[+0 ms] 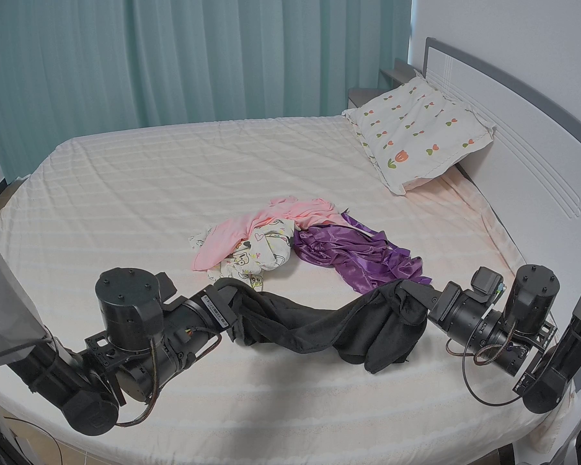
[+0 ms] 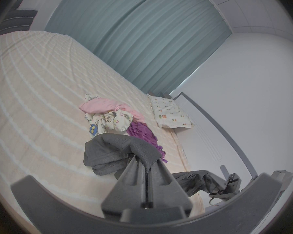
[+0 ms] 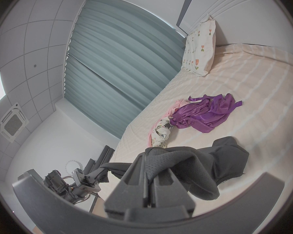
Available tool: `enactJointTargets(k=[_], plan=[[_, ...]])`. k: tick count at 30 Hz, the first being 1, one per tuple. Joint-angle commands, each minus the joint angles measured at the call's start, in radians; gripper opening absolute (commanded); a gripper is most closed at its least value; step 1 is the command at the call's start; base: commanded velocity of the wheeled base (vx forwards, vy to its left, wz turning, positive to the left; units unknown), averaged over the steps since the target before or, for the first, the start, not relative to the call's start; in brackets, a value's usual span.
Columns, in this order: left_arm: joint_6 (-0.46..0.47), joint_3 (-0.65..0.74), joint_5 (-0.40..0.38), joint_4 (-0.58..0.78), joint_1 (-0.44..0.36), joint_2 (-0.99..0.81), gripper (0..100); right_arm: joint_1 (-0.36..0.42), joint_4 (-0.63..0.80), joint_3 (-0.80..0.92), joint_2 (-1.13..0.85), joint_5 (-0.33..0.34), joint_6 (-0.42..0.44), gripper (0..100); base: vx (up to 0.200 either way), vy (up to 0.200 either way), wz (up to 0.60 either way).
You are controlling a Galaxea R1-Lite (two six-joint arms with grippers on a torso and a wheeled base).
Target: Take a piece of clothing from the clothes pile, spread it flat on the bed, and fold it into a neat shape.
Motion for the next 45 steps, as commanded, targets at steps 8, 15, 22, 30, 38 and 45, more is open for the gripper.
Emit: enactJointTargets(k=[8, 15, 22, 30, 38, 45], plan=[[-0.082, 0.022, 0.0, 0.001, 0.008, 0.065, 0, 0.007, -0.012, 0.016, -0.002, -0.022, 0.004, 0, -0.15, 0.0, 0.0], [-0.081, 0.022, -0.002, -0.002, 0.011, 0.059, 0, 0.007, -0.012, 0.017, -0.002, -0.023, 0.003, 0, -0.086, 0.0, 0.0], [-0.084, 0.022, -0.019, -0.002, 0.015, 0.054, 0, 0.011, -0.012, 0.016, -0.003, -0.023, 0.001, 0, 0.0, 0.0, 0.0], [-0.082, 0.019, -0.026, 0.005, 0.03, 0.054, 0, 0.013, -0.012, 0.016, -0.015, -0.023, -0.002, 0, 0.0, 0.1, 0.0], [-0.082, 0.023, -0.026, 0.008, 0.034, 0.043, 0, 0.013, -0.012, 0.016, -0.034, -0.026, -0.003, 0, 0.0, 0.2, 0.0], [-0.082, 0.025, -0.026, 0.008, 0.036, 0.033, 0, 0.019, -0.012, 0.016, -0.032, -0.026, -0.005, 0, 0.0, 0.2, 0.0]])
